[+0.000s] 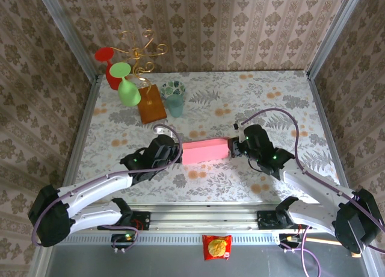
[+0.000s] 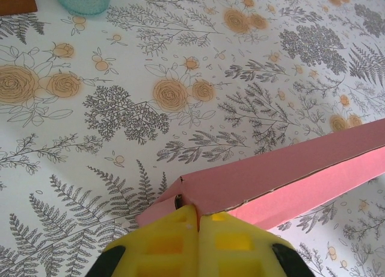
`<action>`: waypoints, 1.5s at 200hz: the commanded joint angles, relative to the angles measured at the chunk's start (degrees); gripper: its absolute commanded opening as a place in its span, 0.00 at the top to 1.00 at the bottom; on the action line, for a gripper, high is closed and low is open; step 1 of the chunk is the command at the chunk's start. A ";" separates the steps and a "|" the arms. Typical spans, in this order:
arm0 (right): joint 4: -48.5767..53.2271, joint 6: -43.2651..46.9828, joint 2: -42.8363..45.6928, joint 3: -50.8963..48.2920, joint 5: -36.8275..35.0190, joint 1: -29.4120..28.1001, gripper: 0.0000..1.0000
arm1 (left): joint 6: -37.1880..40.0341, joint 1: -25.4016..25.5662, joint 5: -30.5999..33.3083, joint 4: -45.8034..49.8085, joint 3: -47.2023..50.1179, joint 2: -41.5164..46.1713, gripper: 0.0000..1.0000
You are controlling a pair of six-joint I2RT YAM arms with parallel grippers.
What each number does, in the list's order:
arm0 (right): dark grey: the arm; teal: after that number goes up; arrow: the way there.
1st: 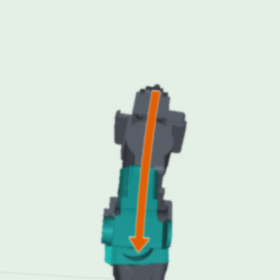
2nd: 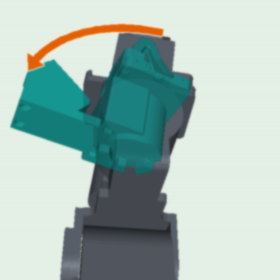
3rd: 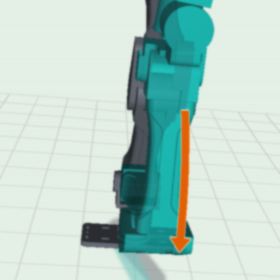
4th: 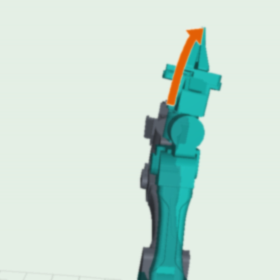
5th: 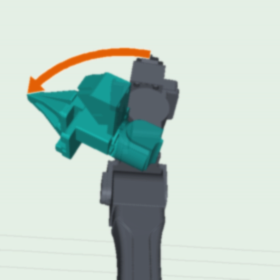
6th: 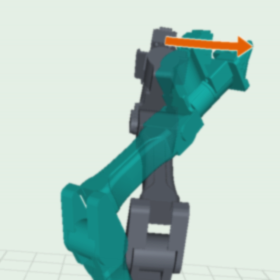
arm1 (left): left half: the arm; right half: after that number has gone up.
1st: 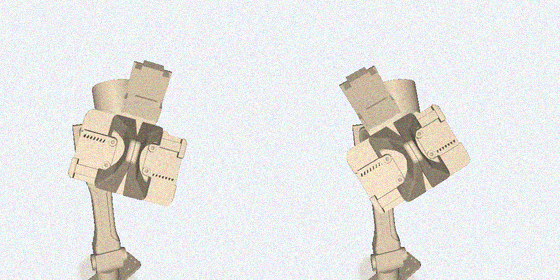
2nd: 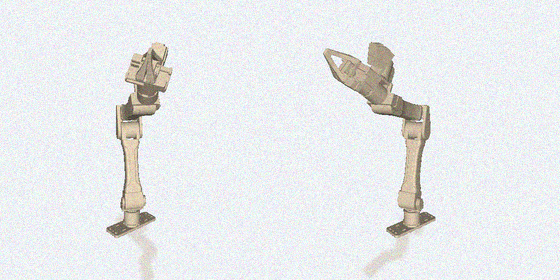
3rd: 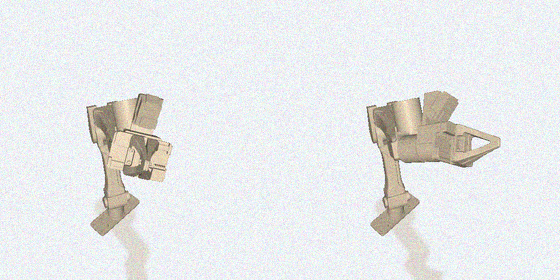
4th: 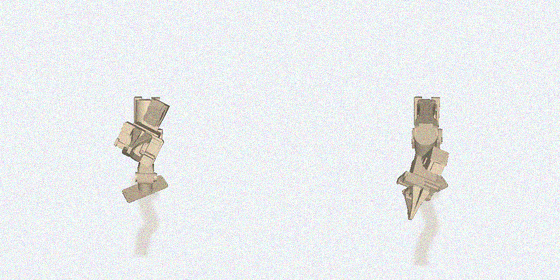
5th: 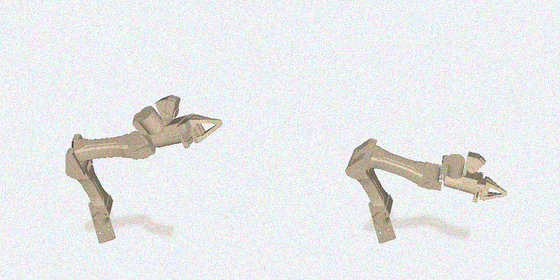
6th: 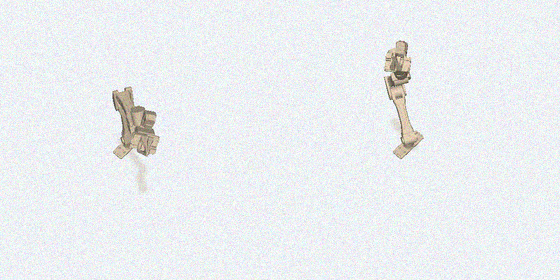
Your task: Fold the paper box
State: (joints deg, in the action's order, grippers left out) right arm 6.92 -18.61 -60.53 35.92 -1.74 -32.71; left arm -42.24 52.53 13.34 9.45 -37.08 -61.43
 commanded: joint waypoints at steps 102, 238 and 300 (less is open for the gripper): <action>20.41 -59.78 7.72 9.05 -4.15 -0.33 0.46 | -0.83 2.75 2.44 9.84 0.96 -3.13 1.00; 7.66 -89.83 -0.94 5.12 5.15 0.37 0.42 | -1.27 3.89 3.36 9.68 0.78 -3.18 1.00; 6.14 -87.87 -2.90 3.22 7.03 1.39 0.53 | -1.18 4.06 3.66 9.99 0.58 -3.00 1.00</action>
State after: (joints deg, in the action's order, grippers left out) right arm 13.80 -106.94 -62.48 40.16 4.84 -32.27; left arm -42.44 55.86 19.22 10.26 -37.69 -62.52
